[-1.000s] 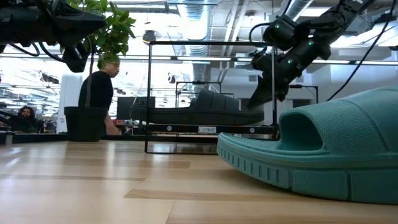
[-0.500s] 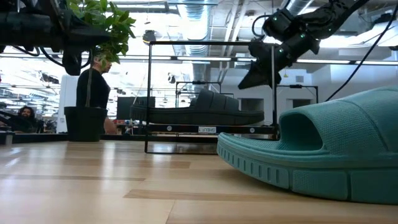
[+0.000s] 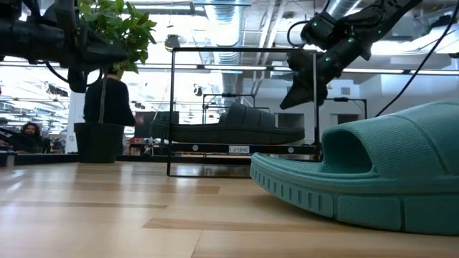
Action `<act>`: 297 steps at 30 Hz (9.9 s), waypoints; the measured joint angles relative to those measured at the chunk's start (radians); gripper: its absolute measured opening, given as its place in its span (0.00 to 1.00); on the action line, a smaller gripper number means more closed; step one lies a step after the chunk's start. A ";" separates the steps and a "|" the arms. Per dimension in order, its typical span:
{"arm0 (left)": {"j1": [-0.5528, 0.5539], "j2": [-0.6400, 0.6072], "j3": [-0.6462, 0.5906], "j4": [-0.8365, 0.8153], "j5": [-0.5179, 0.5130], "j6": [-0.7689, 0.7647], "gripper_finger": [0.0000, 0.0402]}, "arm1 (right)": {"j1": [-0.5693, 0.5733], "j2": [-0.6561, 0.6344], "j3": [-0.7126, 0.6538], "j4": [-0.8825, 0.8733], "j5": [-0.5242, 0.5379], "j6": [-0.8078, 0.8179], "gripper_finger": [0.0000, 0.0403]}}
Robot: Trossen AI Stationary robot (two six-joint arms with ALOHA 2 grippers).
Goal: Pick and place slides into the shelf
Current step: Put the green slide on the shelf
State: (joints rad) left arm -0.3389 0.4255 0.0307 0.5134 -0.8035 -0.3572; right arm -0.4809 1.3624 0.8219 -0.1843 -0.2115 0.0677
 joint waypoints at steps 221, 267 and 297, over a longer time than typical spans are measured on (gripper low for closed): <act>0.000 -0.001 0.000 -0.042 0.349 -0.102 0.00 | 1.214 0.109 -0.184 0.368 0.501 1.679 0.00; 0.000 -0.001 0.000 -0.025 0.347 -0.124 0.00 | 0.274 -0.547 0.078 -0.474 -0.106 0.891 0.00; 0.000 0.000 0.000 -0.056 0.349 -0.123 0.00 | -0.099 0.391 0.771 -0.462 -0.524 0.288 0.00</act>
State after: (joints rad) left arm -0.3391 0.4252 0.0303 0.4570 -0.4545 -0.4805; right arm -0.5798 1.7537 1.5934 -0.6459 -0.7353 0.3556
